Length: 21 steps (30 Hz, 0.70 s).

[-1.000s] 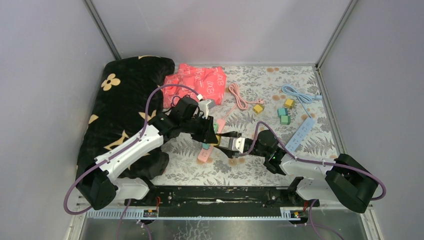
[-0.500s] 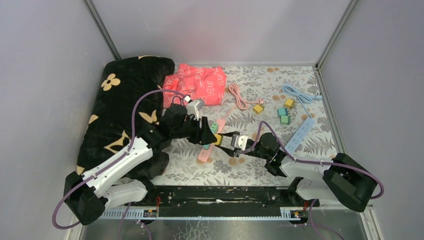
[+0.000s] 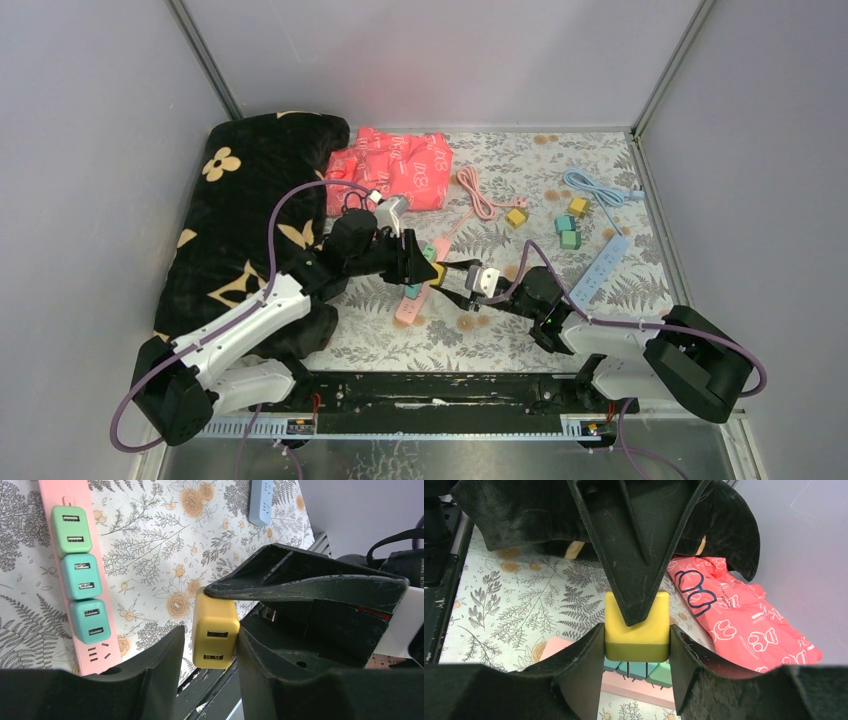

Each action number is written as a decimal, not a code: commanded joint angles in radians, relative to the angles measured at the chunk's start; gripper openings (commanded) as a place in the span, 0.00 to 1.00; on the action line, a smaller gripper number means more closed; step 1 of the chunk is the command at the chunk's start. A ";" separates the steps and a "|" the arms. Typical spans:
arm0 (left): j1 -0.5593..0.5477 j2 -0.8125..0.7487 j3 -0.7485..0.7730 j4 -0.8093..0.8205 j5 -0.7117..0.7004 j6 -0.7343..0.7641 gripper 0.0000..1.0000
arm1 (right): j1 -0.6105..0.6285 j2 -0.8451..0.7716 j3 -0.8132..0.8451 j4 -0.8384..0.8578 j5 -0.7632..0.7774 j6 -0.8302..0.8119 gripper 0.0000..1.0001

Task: Insert the plug
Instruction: Adjust the plug.

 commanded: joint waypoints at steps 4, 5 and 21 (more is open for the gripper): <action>0.003 0.008 -0.021 0.108 0.019 -0.035 0.26 | 0.002 0.021 -0.005 0.126 0.035 0.025 0.19; 0.003 0.007 -0.021 0.108 0.022 -0.035 0.22 | 0.002 0.024 -0.005 0.131 0.037 0.029 0.19; 0.003 -0.049 0.115 -0.249 -0.152 0.127 0.00 | 0.002 0.035 0.022 0.130 0.117 0.425 0.74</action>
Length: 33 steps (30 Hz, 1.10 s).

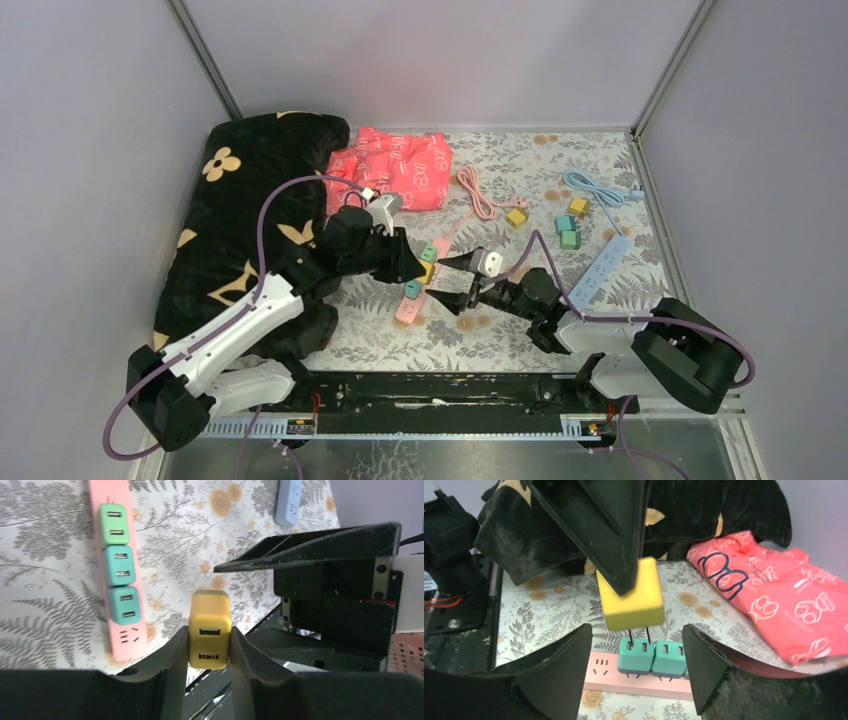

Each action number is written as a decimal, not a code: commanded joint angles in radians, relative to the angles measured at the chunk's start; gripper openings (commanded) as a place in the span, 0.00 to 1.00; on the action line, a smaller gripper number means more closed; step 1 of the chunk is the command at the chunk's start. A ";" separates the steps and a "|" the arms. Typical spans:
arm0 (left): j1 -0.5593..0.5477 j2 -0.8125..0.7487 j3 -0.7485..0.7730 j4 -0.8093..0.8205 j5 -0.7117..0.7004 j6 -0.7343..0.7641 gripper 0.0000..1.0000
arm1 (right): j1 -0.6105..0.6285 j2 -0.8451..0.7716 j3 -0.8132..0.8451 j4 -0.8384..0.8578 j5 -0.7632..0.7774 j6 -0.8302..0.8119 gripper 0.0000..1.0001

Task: Insert the plug
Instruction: Adjust the plug, then insert the plug into the socket.

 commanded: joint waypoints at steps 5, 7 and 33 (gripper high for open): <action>0.003 -0.021 0.118 -0.247 -0.131 0.117 0.00 | -0.002 -0.060 0.041 -0.065 0.164 0.350 0.82; 0.003 -0.015 0.132 -0.285 -0.152 0.127 0.00 | -0.002 -0.064 0.057 -0.138 0.189 0.410 0.85; -0.075 0.126 0.076 -0.321 -0.284 0.080 0.00 | 0.026 0.239 0.118 -0.298 0.358 0.981 0.76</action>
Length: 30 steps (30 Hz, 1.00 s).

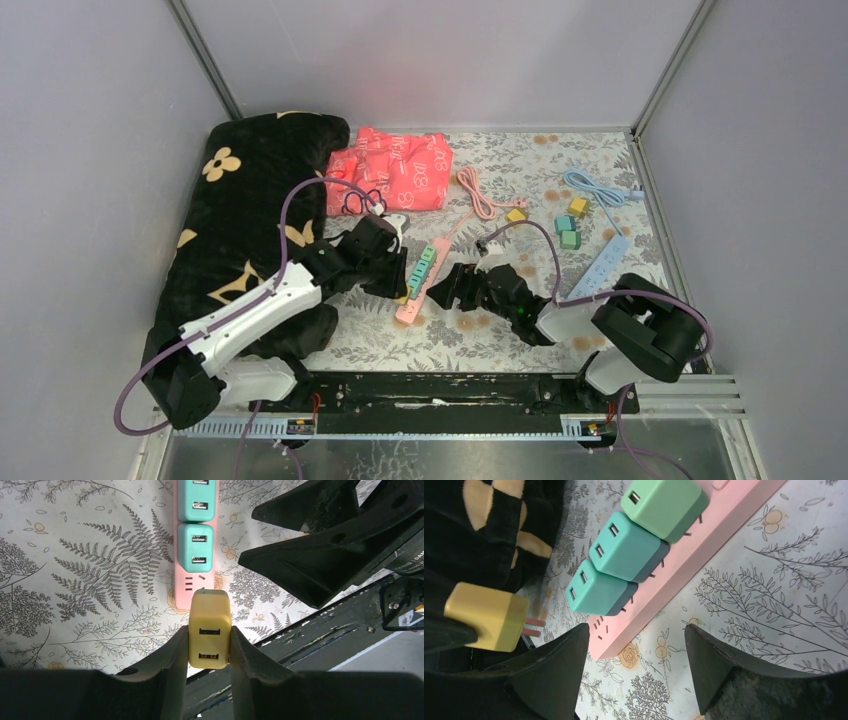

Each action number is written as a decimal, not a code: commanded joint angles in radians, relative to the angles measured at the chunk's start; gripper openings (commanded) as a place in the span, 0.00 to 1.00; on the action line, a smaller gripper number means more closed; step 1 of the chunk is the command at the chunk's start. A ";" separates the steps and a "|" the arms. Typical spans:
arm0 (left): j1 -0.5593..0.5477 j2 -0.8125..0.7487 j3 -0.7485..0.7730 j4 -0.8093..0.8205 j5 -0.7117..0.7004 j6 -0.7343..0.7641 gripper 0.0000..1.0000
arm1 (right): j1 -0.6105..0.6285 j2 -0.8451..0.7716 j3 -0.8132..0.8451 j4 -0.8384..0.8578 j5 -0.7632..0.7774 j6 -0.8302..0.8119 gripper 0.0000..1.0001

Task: Insert the plug
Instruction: Insert the plug into the socket.

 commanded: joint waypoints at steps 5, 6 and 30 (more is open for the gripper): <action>-0.023 0.038 -0.046 0.061 -0.049 -0.026 0.00 | 0.036 0.130 0.081 0.069 0.028 0.100 0.72; -0.027 0.039 -0.050 0.064 -0.049 -0.028 0.00 | 0.040 0.144 0.086 0.071 0.030 0.095 0.71; -0.055 0.102 -0.051 0.088 -0.105 -0.036 0.00 | 0.100 0.143 0.129 -0.155 0.099 0.004 0.52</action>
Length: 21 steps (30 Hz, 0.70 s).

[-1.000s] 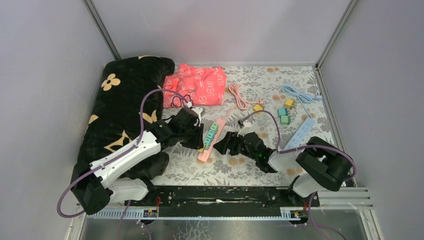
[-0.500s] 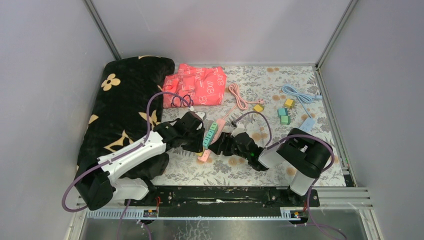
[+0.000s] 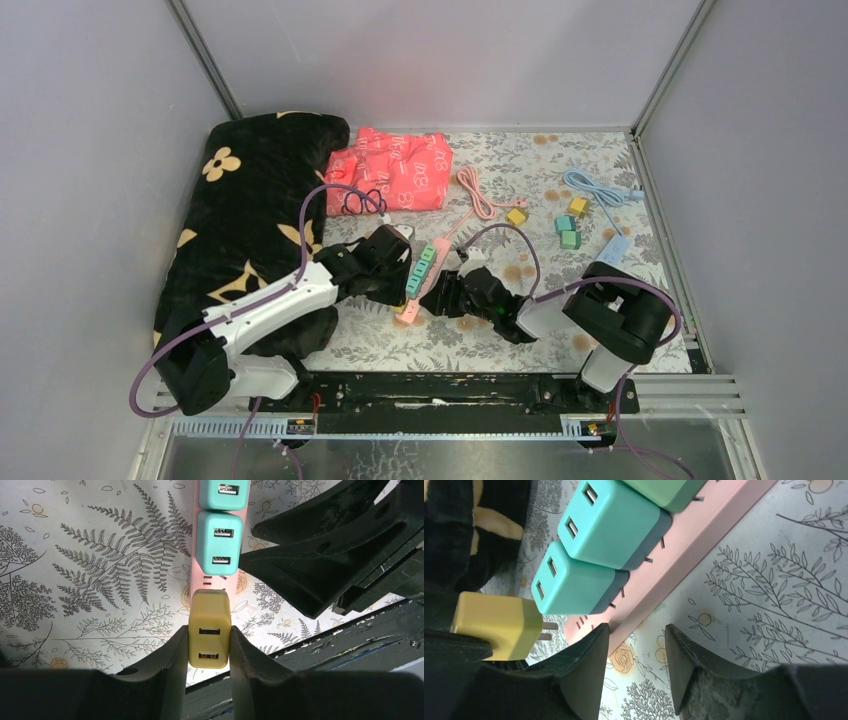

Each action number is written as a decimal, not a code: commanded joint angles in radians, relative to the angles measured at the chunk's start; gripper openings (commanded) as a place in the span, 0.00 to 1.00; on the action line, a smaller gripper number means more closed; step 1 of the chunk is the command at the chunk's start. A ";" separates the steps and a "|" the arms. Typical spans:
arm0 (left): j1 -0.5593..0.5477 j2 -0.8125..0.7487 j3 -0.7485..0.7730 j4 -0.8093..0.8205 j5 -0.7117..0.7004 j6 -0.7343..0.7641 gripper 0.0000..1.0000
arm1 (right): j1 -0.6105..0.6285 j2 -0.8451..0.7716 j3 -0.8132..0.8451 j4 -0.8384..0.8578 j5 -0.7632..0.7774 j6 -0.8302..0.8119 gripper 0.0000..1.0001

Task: Insert the plug
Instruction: Insert the plug into the socket.

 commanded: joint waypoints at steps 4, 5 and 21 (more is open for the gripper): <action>-0.006 0.018 0.006 0.069 -0.036 -0.011 0.00 | 0.036 -0.042 0.025 -0.141 0.076 -0.055 0.51; -0.005 0.019 0.004 0.073 -0.036 -0.012 0.00 | 0.039 -0.038 0.028 -0.142 0.078 -0.057 0.51; -0.028 0.046 -0.028 0.114 -0.082 -0.030 0.00 | 0.050 -0.020 0.044 -0.160 0.081 -0.063 0.46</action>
